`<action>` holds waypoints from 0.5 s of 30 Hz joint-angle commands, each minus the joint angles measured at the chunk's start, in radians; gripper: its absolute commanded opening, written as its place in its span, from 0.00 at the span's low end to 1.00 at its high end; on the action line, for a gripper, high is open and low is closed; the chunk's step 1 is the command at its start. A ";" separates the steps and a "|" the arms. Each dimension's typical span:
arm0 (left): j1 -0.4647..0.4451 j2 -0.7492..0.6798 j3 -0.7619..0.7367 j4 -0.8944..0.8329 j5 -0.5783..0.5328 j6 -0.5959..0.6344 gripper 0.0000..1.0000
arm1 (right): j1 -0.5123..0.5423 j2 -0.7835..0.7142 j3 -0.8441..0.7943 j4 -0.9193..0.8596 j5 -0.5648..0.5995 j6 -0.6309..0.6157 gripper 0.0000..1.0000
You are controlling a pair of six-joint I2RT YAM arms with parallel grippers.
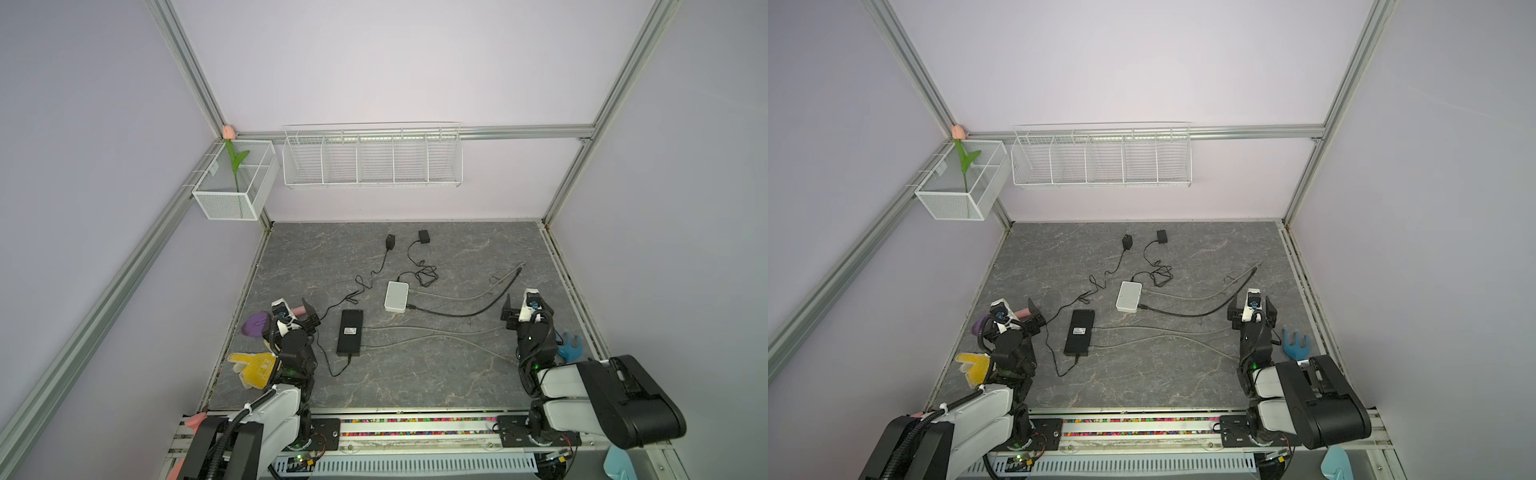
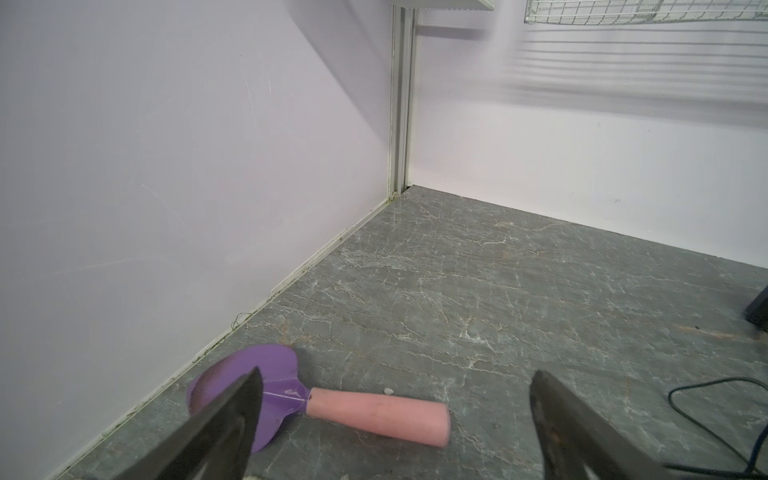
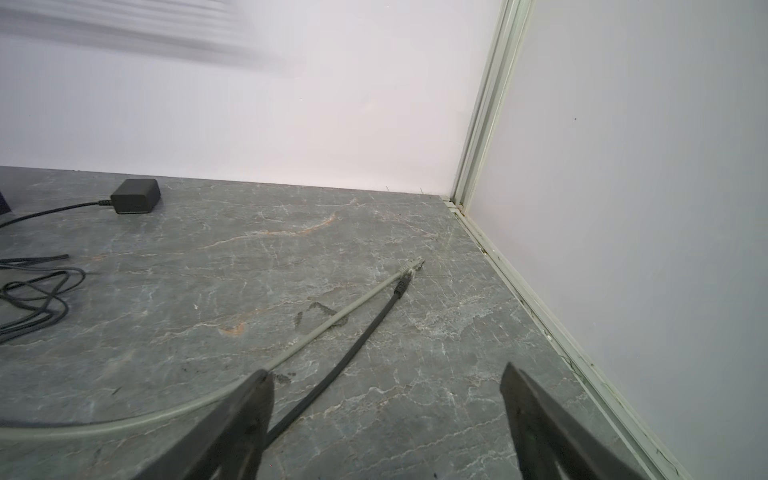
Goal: Insert the plug into the switch port
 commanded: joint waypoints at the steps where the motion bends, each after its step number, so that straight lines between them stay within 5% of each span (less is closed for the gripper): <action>1: 0.030 0.033 0.009 0.082 0.023 -0.023 0.99 | -0.007 0.019 -0.008 0.096 0.012 0.011 0.89; 15: 0.053 0.280 0.017 0.345 0.036 -0.025 0.99 | -0.122 0.119 0.030 0.098 -0.015 0.132 0.89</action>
